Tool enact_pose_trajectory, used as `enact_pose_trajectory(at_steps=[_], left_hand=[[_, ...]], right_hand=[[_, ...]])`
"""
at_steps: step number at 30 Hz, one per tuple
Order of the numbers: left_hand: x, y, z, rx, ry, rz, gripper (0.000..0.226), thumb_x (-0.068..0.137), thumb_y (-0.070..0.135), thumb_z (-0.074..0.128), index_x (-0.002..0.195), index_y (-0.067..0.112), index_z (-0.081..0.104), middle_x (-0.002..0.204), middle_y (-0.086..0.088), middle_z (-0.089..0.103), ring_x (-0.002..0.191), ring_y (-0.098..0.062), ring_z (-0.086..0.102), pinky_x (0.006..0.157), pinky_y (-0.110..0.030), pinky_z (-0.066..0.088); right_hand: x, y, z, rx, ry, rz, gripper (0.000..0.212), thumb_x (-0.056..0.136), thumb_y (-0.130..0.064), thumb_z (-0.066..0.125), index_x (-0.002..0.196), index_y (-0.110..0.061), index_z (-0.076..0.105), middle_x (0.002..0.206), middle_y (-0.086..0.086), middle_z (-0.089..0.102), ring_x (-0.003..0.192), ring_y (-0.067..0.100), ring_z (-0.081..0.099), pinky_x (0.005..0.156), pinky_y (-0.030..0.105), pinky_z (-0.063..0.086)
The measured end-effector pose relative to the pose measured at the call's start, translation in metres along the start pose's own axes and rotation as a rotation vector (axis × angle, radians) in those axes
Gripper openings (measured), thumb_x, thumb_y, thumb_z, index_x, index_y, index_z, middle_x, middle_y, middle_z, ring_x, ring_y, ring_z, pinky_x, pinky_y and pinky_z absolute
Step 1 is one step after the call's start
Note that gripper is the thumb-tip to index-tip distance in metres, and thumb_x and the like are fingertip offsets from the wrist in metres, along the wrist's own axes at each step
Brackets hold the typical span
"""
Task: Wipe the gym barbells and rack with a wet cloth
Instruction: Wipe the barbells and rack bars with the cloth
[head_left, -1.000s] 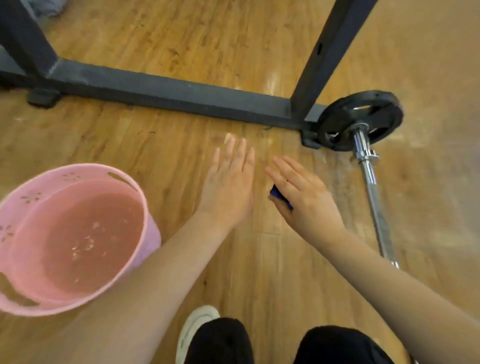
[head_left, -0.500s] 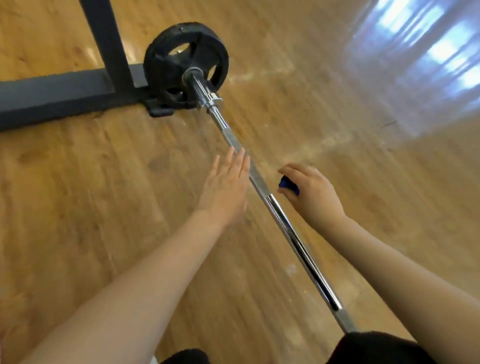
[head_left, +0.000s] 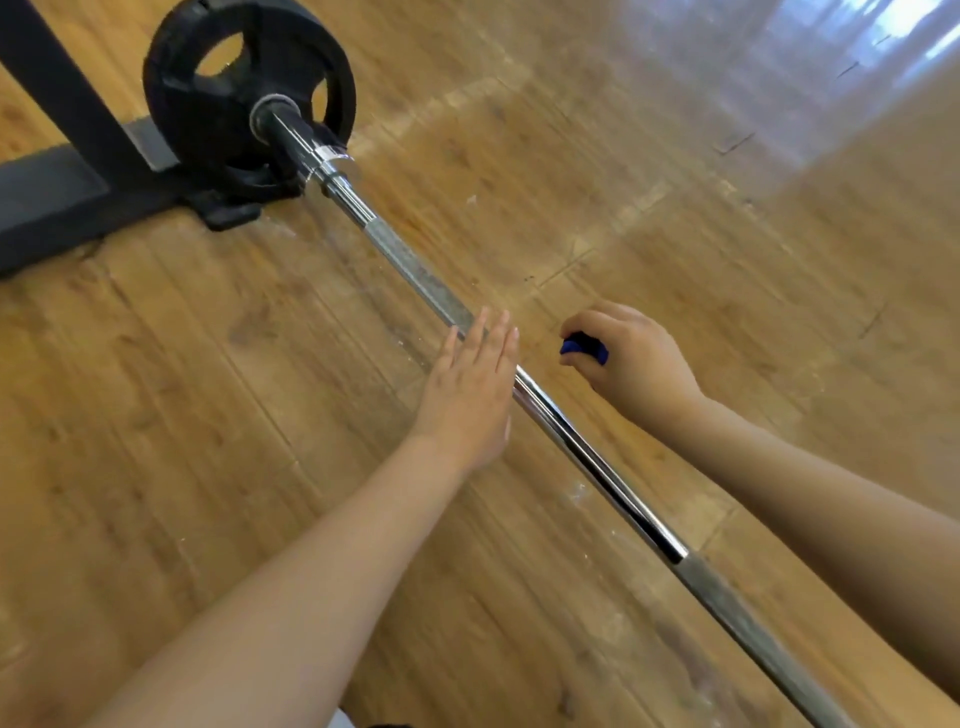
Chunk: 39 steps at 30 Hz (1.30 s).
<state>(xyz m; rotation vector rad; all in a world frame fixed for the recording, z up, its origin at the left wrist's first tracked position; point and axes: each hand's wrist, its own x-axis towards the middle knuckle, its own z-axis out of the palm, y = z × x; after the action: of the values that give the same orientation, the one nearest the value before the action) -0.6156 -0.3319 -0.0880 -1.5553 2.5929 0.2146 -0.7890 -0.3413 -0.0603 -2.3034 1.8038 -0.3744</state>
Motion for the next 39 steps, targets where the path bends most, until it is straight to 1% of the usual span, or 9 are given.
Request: enact_pose_trajectory(at_steps=[12,17,23,29,31,33,35,37,39], left_hand=[[0.003,0.032,0.011,0.074,-0.017,0.147,0.077,0.095,0.03,0.035,0.147,0.005,-0.016,0.156,-0.011,-0.019,0.143,-0.028,-0.019,0.114,-0.044,-0.012],[0.01,0.083,0.017,0.195,-0.093,0.502,0.086,0.093,0.037,0.042,0.147,0.01,-0.019,0.155,-0.013,-0.021,0.142,-0.03,-0.021,0.112,-0.049,-0.014],[0.006,0.14,0.03,0.272,-0.082,0.791,0.079,0.097,0.031,0.04,0.148,0.006,-0.014,0.156,-0.015,-0.017,0.144,-0.03,-0.017,0.113,-0.048,-0.011],[-0.005,0.144,0.047,0.263,-0.073,0.695,0.061,0.099,0.018,0.025,0.149,0.003,-0.007,0.158,-0.015,-0.008,0.145,-0.03,-0.011,0.114,-0.046,-0.009],[-0.009,0.147,0.049,0.222,-0.057,0.636,0.062,0.098,0.02,0.026,0.149,0.002,-0.004,0.158,-0.016,-0.005,0.145,-0.031,-0.009,0.114,-0.046,-0.009],[-0.013,0.147,0.052,0.243,-0.014,0.612,0.075,0.096,0.038,0.039,0.149,-0.002,0.002,0.157,-0.018,0.001,0.145,-0.033,-0.004,0.113,-0.045,-0.008],[-0.016,0.148,0.055,0.271,0.047,0.582,0.081,0.087,0.048,0.049,0.146,0.0,0.024,0.154,-0.016,0.023,0.143,-0.032,0.017,0.114,-0.044,0.004],[-0.018,0.15,0.059,0.259,0.178,0.59,0.062,0.085,0.036,0.038,0.139,0.005,0.044,0.145,-0.012,0.042,0.137,-0.029,0.034,0.113,-0.043,0.019],[-0.016,0.15,0.064,0.198,0.24,0.629,0.061,0.086,0.017,0.016,0.139,0.005,0.044,0.145,-0.013,0.042,0.137,-0.029,0.034,0.113,-0.042,0.021]], right_hand=[[-0.033,0.031,-0.017,0.062,-0.055,0.215,0.031,0.084,-0.018,0.07,0.114,-0.011,0.064,0.104,0.001,0.055,0.095,0.017,0.05,0.078,0.02,0.033],[-0.077,0.061,-0.039,0.072,0.149,0.484,0.023,0.081,-0.005,0.065,0.103,-0.01,0.067,0.09,-0.005,0.052,0.085,0.011,0.045,0.066,0.009,0.029],[-0.163,0.055,-0.025,0.105,0.262,0.671,0.013,0.083,-0.007,0.065,0.094,-0.011,0.072,0.094,0.0,0.065,0.085,0.011,0.054,0.073,0.015,0.033],[-0.21,0.031,0.009,-0.02,0.426,0.604,0.016,0.081,-0.017,0.063,0.09,-0.005,0.071,0.091,0.007,0.065,0.084,0.019,0.057,0.074,0.015,0.035],[-0.218,0.018,0.023,0.005,0.33,0.57,0.031,0.085,-0.029,0.057,0.096,-0.002,0.069,0.097,0.011,0.065,0.087,0.024,0.059,0.079,0.015,0.033],[-0.223,0.004,0.032,0.025,0.204,0.537,0.047,0.087,-0.038,0.05,0.107,0.002,0.065,0.106,0.016,0.063,0.095,0.031,0.06,0.089,0.022,0.034],[-0.228,-0.005,0.036,0.024,0.127,0.534,0.055,0.088,-0.04,0.047,0.117,0.005,0.059,0.115,0.019,0.06,0.106,0.031,0.055,0.097,0.026,0.033],[-0.234,-0.005,0.04,-0.008,0.12,0.537,0.052,0.088,-0.032,0.045,0.123,0.005,0.056,0.121,0.019,0.058,0.112,0.028,0.05,0.102,0.03,0.035],[-0.238,-0.001,0.042,-0.033,0.16,0.517,0.045,0.086,-0.02,0.043,0.121,0.006,0.057,0.12,0.02,0.059,0.113,0.026,0.047,0.102,0.032,0.036]])
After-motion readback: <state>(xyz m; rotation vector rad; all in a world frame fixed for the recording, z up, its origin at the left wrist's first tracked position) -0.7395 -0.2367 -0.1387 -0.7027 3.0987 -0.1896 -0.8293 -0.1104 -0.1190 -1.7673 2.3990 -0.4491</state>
